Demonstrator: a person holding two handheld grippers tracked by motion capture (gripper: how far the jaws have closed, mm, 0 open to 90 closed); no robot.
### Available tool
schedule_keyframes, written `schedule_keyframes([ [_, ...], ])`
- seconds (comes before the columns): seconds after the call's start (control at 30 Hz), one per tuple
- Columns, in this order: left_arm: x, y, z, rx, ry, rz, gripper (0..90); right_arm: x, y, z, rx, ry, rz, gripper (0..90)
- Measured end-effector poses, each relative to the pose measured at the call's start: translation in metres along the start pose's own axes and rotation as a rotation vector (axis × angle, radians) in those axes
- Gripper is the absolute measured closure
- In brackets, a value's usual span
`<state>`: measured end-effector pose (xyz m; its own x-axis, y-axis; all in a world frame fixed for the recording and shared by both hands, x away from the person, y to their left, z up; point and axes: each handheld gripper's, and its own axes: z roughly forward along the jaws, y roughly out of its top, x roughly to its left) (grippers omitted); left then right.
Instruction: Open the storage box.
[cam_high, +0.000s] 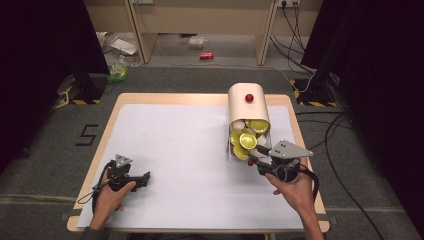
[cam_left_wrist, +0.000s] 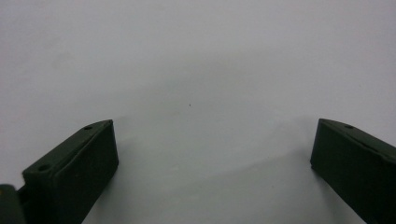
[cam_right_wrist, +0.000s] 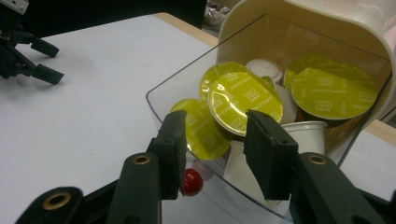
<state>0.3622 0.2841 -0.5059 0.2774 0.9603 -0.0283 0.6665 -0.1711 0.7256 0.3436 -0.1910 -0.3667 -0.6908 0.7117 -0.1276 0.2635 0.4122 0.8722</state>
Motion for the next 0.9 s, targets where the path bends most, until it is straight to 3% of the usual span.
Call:
schedule_keyframes([
  [0.5, 0.0, 0.0, 0.0, 0.004, 0.001, 0.002, 0.0, -0.003, 0.006, 0.004, -0.012, -0.063, 0.049, 41.1],
  [0.9, 0.0, 0.0, 0.0, 0.005, 0.002, 0.003, 0.0, -0.004, 0.009, 0.012, 0.0, -0.065, 0.05, 37.9],
])
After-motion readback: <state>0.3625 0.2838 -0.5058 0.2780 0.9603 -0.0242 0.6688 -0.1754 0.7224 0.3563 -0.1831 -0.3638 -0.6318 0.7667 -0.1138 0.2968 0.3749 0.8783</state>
